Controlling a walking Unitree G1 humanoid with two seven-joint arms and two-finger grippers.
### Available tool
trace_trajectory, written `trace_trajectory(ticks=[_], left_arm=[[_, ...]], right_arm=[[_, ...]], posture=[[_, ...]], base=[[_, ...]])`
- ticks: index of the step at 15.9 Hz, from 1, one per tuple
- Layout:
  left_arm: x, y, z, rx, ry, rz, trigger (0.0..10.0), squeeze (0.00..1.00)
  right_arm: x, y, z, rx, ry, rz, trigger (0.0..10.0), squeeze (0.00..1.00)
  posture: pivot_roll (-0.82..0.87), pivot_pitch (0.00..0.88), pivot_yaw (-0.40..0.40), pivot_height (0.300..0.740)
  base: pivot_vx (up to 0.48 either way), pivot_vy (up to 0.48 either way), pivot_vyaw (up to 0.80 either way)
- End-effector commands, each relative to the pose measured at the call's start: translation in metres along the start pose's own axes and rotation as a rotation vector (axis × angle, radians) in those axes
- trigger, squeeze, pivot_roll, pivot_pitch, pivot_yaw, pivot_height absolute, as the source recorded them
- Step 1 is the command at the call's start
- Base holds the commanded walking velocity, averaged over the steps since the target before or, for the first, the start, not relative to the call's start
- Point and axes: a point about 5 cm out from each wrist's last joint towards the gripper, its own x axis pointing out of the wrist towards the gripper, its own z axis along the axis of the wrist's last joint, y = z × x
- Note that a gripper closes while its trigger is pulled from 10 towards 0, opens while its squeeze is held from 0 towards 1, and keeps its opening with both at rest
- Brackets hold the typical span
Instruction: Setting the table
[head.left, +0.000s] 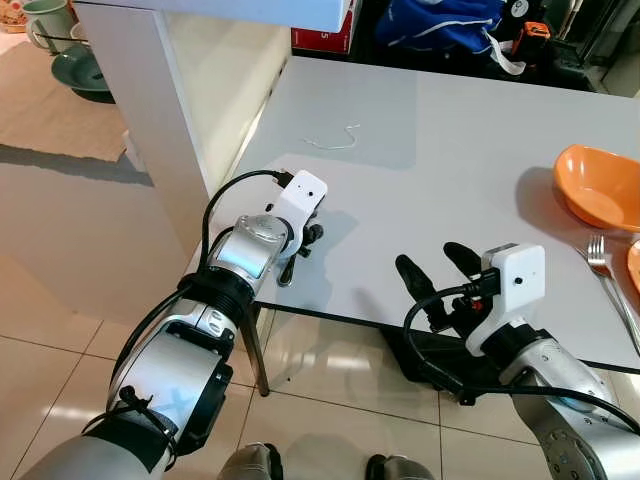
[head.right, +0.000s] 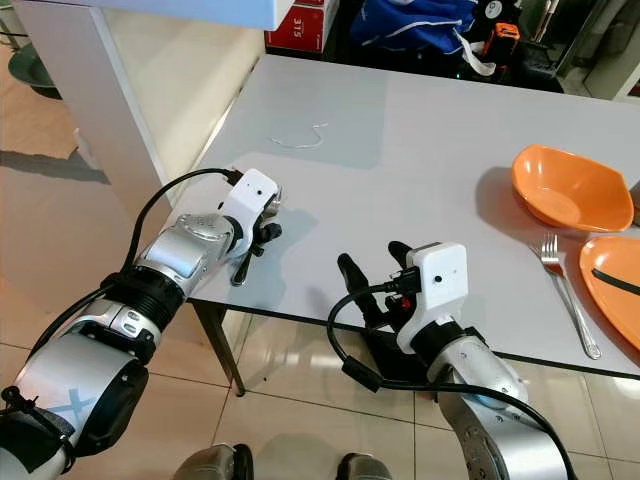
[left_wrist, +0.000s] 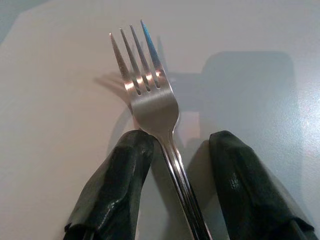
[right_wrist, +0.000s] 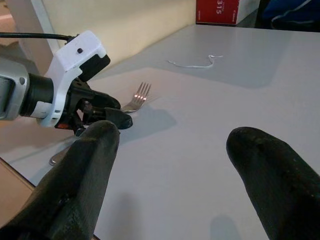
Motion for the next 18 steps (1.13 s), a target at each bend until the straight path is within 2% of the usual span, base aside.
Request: trace_trajectory(ticks=[1, 3, 4, 5, 6, 7, 8, 9, 10, 13, 15, 18], left_arm=[[-0.003, 0.006, 0.001, -0.025, 0.002, 0.022, 10.0, 0.00], [-0.016, 0.001, 0.021, -0.155, -0.150, -0.096, 10.0, 0.00], [-0.031, 0.007, 0.035, -0.249, -0.289, -0.101, 10.0, 0.00], [-0.038, 0.011, 0.040, -0.289, -0.364, -0.093, 10.0, 0.00], [-0.064, 0.023, 0.044, -0.264, -0.544, -0.011, 10.0, 0.00], [-0.082, 0.024, 0.035, -0.236, -0.562, 0.049, 10.0, 0.00], [-0.087, 0.023, 0.030, -0.243, -0.536, 0.060, 10.0, 0.00], [-0.107, 0.012, 0.014, -0.231, -0.589, 0.067, 10.0, 0.00], [-0.117, -0.001, -0.004, -0.216, -0.606, 0.081, 10.0, 0.00], [-0.120, -0.019, -0.050, -0.189, -0.506, 0.179, 10.0, 0.00], [-0.122, -0.014, -0.050, -0.223, -0.502, 0.247, 10.0, 0.00], [-0.115, -0.007, -0.041, -0.212, -0.500, 0.296, 10.0, 0.00]], right_arm=[[0.002, -0.001, 0.002, -0.005, -0.012, -0.002, 10.0, 0.00], [0.002, -0.001, 0.001, 0.014, -0.018, -0.007, 10.0, 0.00], [0.003, -0.001, 0.001, 0.023, -0.025, -0.008, 10.0, 0.00], [0.003, -0.001, 0.002, 0.024, -0.029, -0.008, 10.0, 0.00], [0.003, 0.000, 0.003, 0.029, -0.045, -0.019, 10.0, 0.00], [0.002, -0.001, 0.004, 0.034, -0.058, -0.038, 10.0, 0.00], [0.001, -0.001, 0.004, 0.035, -0.061, -0.048, 10.0, 0.00], [0.000, -0.008, 0.001, 0.037, -0.070, -0.146, 10.0, 0.00], [-0.002, -0.015, -0.002, 0.037, -0.074, -0.233, 10.0, 0.00], [-0.008, -0.032, -0.008, 0.100, -0.089, -0.445, 10.0, 0.00], [-0.004, -0.030, -0.001, 0.089, -0.124, -0.455, 10.0, 0.00], [0.004, -0.031, 0.005, 0.080, -0.141, -0.439, 10.0, 0.00]], posture=[[0.00, 0.082, -0.007, 0.740], [0.01, 0.080, -0.011, 0.740], [0.01, 0.076, -0.006, 0.740], [0.01, 0.074, -0.004, 0.740], [0.00, 0.067, 0.006, 0.740], [0.00, 0.066, 0.007, 0.740], [0.00, 0.066, 0.007, 0.740], [0.02, 0.066, -0.005, 0.740], [0.03, 0.067, -0.008, 0.740], [0.02, 0.069, -0.011, 0.740], [0.01, 0.067, -0.011, 0.740], [0.01, 0.074, -0.032, 0.740]], base=[[0.000, 0.000, 0.00], [0.000, 0.000, 0.00], [0.000, 0.000, 0.00], [0.000, 0.000, 0.00], [0.000, 0.000, 0.00], [0.000, 0.000, 0.00], [0.000, 0.000, 0.00], [0.000, 0.000, 0.00], [0.000, 0.000, 0.00], [0.000, 0.480, 0.00], [0.000, 0.480, 0.00], [0.000, 0.480, -0.70]])
